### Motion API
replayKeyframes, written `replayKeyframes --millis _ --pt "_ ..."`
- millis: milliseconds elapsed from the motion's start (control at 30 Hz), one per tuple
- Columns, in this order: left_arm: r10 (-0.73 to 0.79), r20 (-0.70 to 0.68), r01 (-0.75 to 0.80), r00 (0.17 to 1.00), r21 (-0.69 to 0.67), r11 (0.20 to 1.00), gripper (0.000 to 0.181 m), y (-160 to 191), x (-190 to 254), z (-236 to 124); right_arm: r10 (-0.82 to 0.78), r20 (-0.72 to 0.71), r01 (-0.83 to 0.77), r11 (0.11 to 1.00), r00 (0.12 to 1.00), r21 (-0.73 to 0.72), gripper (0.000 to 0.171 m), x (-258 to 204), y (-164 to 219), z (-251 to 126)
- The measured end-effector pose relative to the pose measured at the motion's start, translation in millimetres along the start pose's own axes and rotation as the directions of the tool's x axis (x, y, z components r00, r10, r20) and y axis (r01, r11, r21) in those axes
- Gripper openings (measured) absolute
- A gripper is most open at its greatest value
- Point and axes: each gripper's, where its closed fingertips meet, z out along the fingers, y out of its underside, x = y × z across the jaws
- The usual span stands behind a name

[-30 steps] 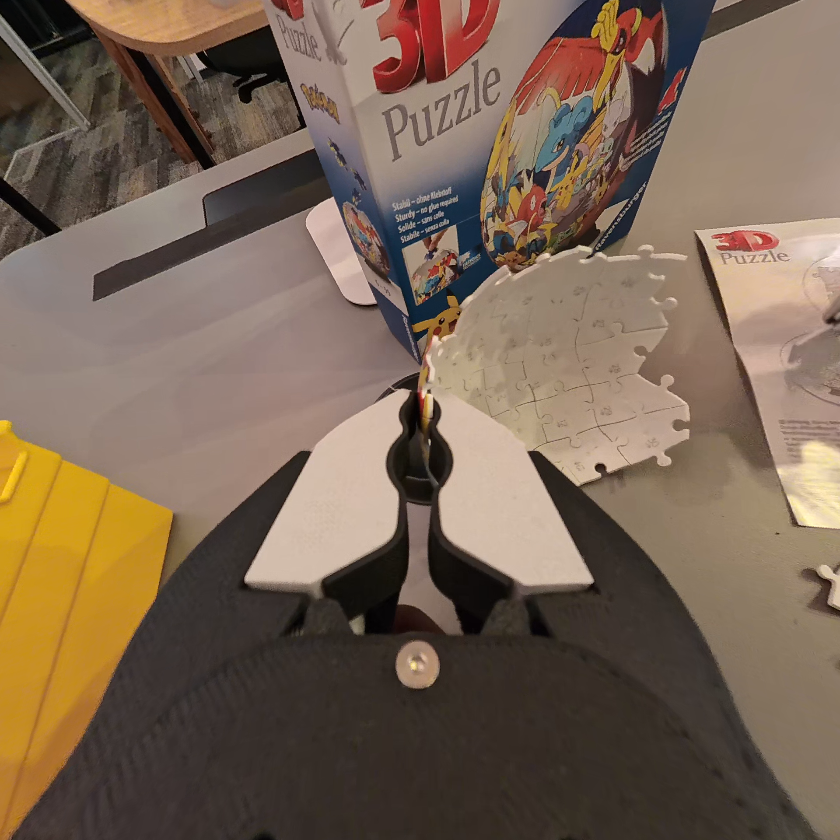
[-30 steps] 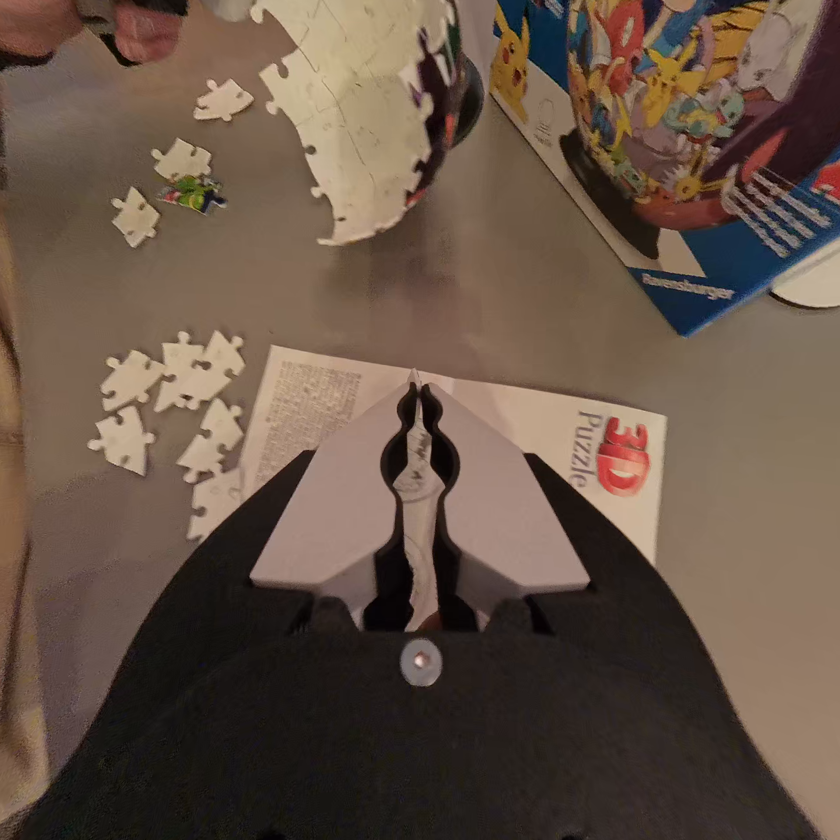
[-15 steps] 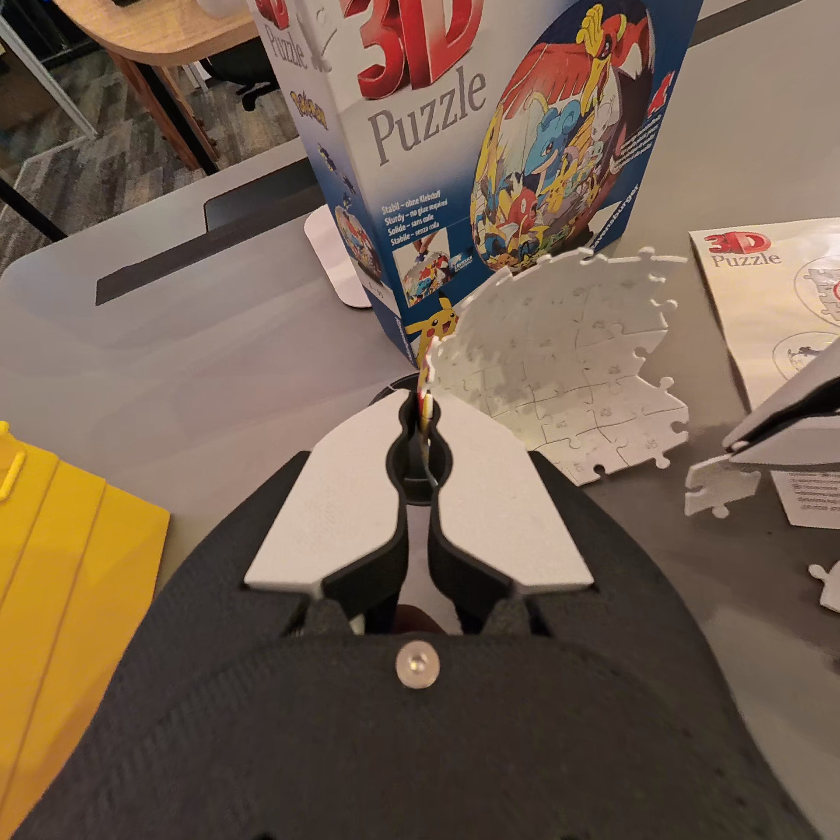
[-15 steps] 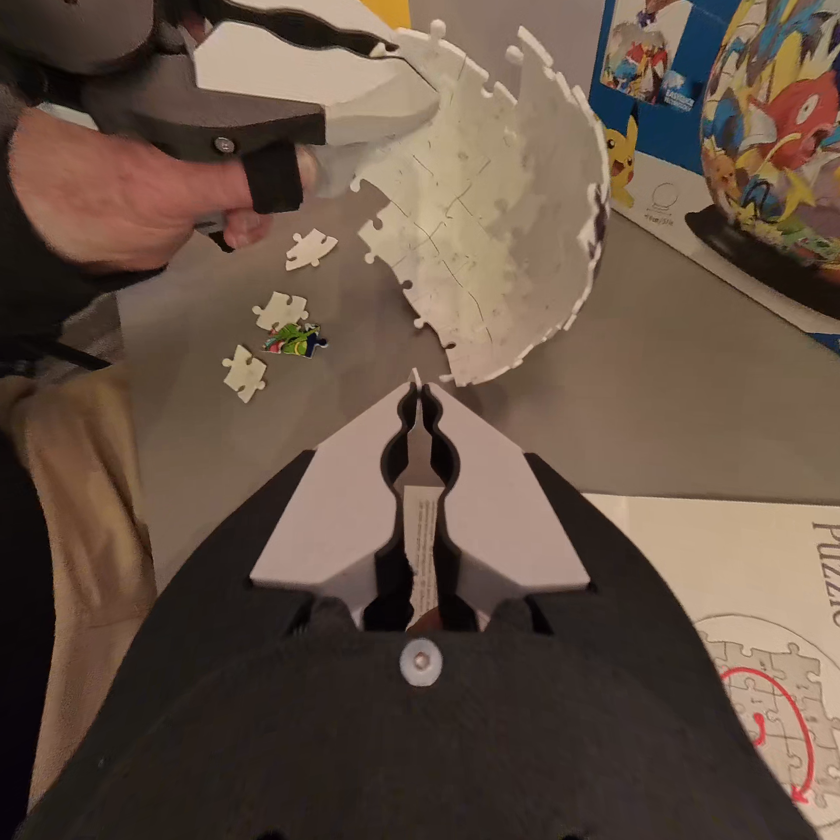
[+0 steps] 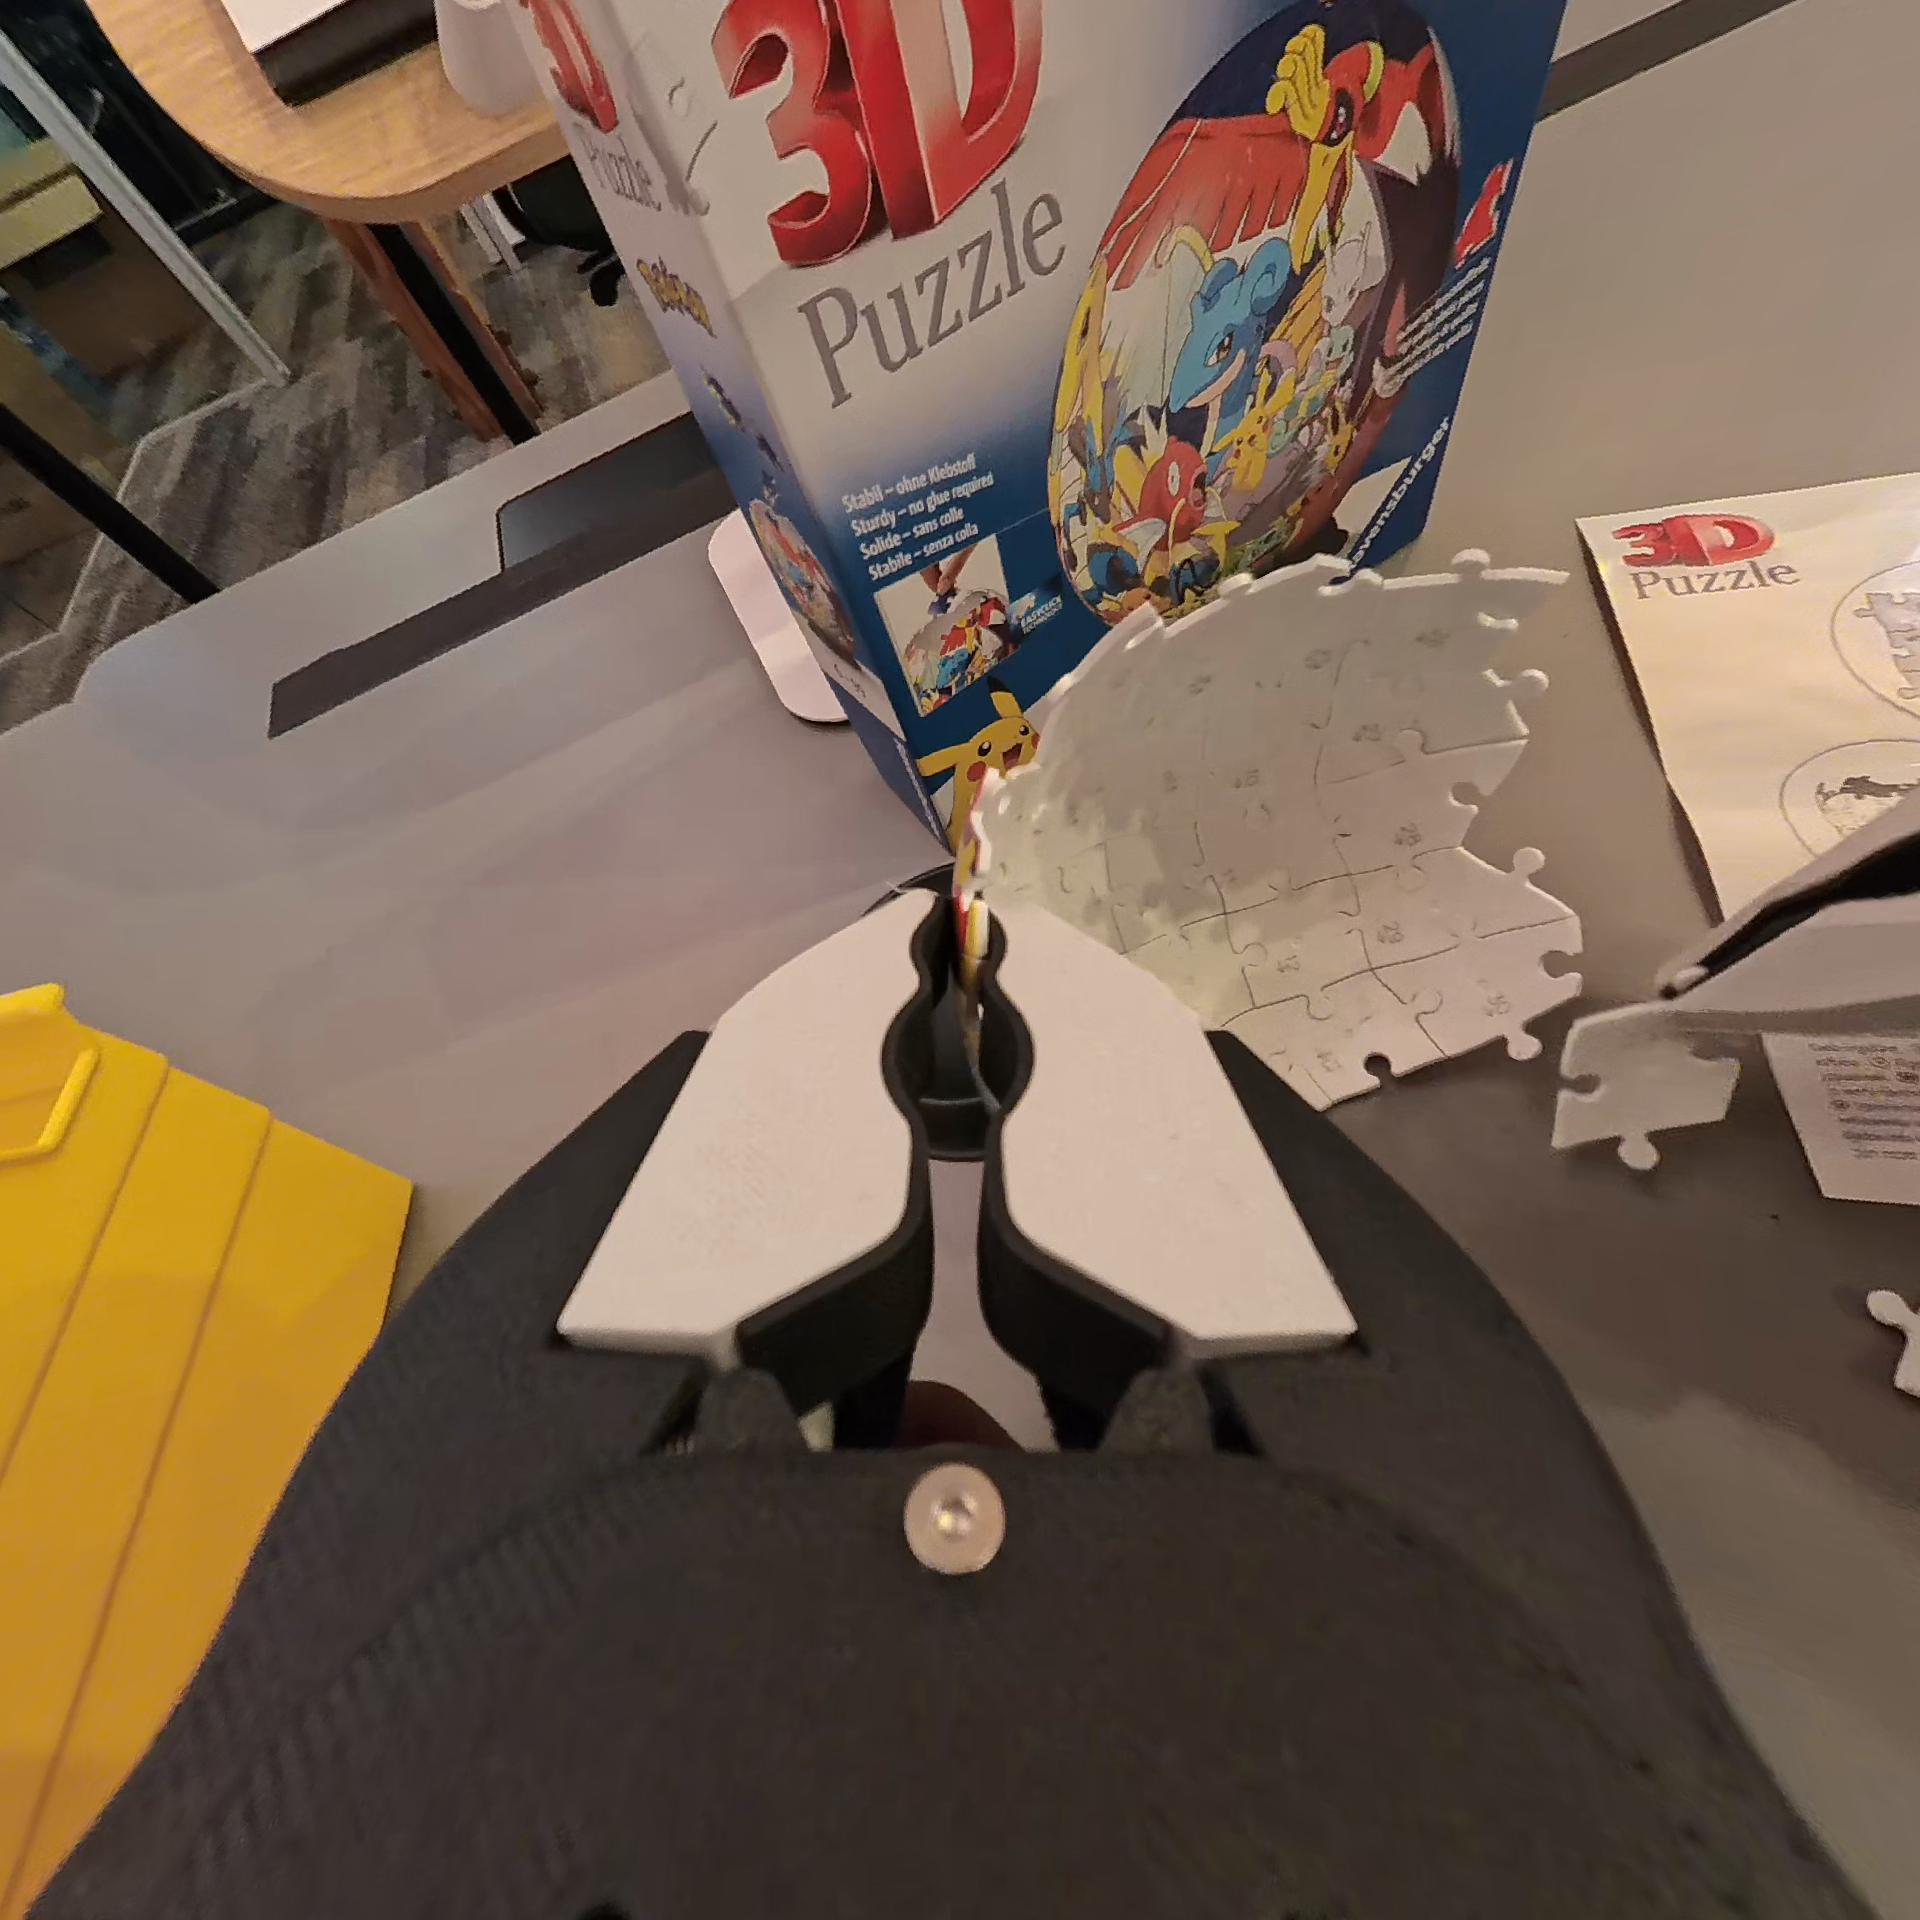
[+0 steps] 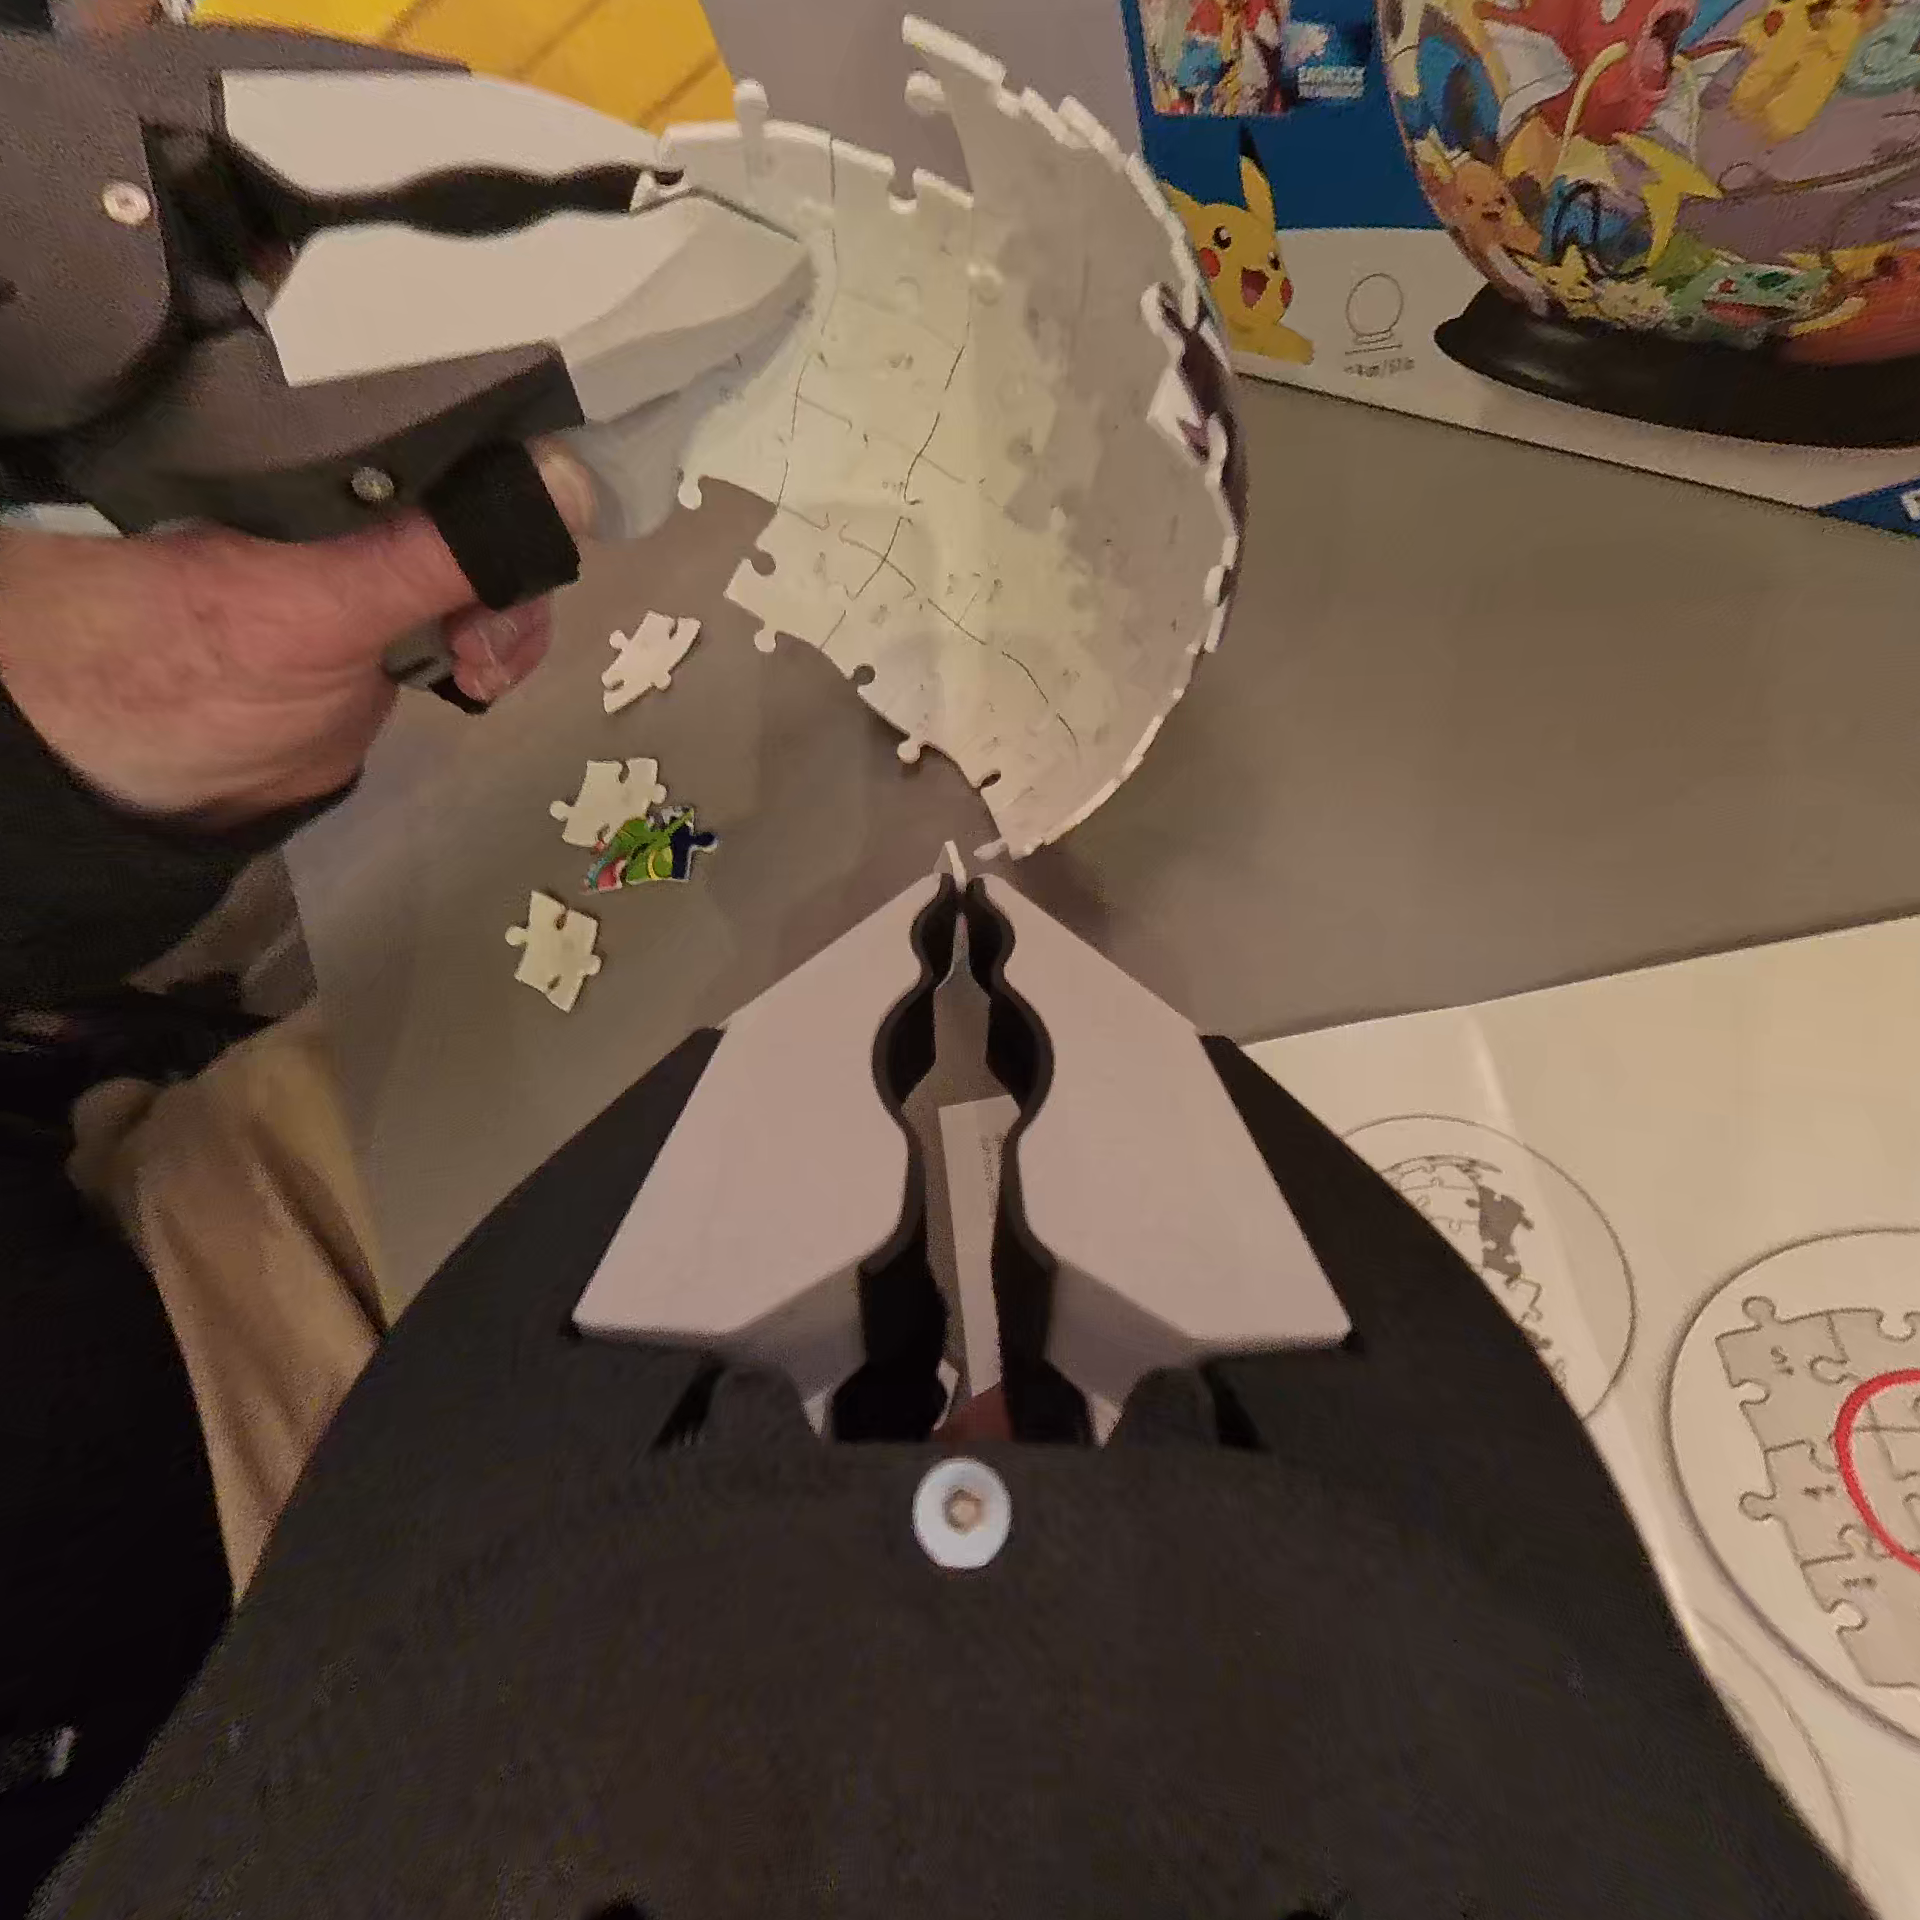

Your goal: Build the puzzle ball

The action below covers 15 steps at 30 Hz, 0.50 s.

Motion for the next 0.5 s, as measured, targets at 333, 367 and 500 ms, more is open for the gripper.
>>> replayKeyframes --millis 333,367,500 --pt "-0.007 0.008 0.007 1.000 0.006 1.000 0.002 -0.3 1.9 0.0 0.201 -0.067 -0.189 0.970 0.977 0.153 0.000 3.8 1.8 -3.1" --pt "-0.009 0.011 0.009 1.000 0.005 1.000 0.002 -0.1 2.2 -0.4 0.209 -0.090 -0.193 0.968 0.974 0.162 0.000 5.3 2.1 -2.9" --pt "-0.008 0.013 0.008 1.000 0.013 1.000 0.002 -1.5 4.6 -1.9 0.222 -0.121 -0.201 0.966 0.968 0.166 0.000 4.7 4.9 0.4"
